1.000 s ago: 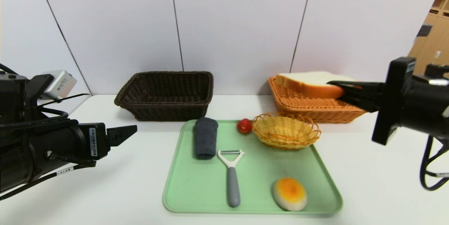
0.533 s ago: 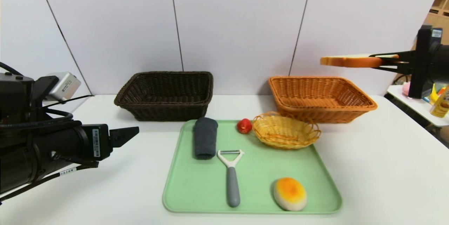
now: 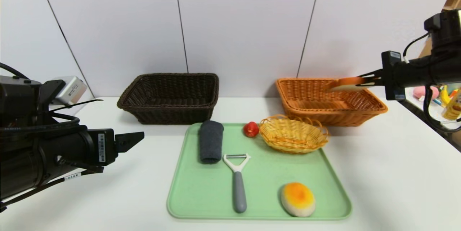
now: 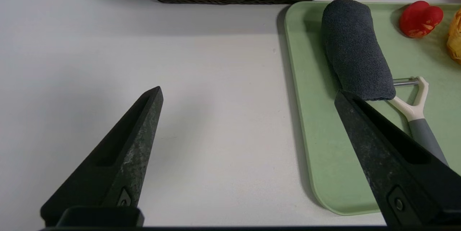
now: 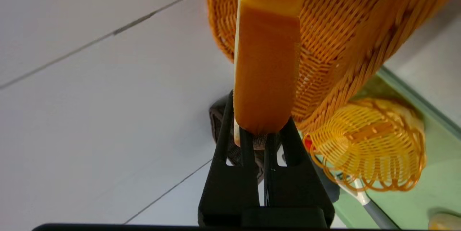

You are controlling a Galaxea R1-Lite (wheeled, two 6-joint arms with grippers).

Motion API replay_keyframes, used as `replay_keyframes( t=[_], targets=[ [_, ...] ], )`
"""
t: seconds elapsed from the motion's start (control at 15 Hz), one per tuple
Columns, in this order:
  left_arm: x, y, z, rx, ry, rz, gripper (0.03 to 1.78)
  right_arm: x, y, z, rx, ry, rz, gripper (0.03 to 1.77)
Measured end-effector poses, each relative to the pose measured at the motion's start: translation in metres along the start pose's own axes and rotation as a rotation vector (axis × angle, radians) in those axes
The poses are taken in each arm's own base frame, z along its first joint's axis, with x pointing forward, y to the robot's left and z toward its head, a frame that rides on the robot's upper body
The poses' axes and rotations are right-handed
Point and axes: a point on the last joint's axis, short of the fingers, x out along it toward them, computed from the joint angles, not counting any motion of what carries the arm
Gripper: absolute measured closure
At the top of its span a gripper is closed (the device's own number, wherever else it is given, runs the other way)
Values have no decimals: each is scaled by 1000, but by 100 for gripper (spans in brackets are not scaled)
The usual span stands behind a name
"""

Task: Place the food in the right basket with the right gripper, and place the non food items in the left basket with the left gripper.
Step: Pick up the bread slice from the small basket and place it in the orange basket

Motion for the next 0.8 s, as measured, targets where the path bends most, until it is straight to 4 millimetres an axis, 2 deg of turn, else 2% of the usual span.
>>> replay_keyframes(
  t=[0.2, 0.4, 0.47, 0.6, 0.8],
  targets=[
    [5, -1, -1, 3, 15, 6, 12, 31, -3, 8, 12, 23, -41, 168],
    [10, -2, 0, 3, 14, 6, 12, 46, -4, 6, 3, 47, -48, 168],
    [11, -2, 0, 2, 11, 6, 12, 49, -4, 5, 2, 52, -52, 163],
    [13, -3, -1, 3, 17, 7, 12, 53, -4, 4, -2, 57, -55, 127],
    [15, -3, -2, 1, 24, 9, 12, 52, -3, 5, 6, 53, -53, 90]
  ],
)
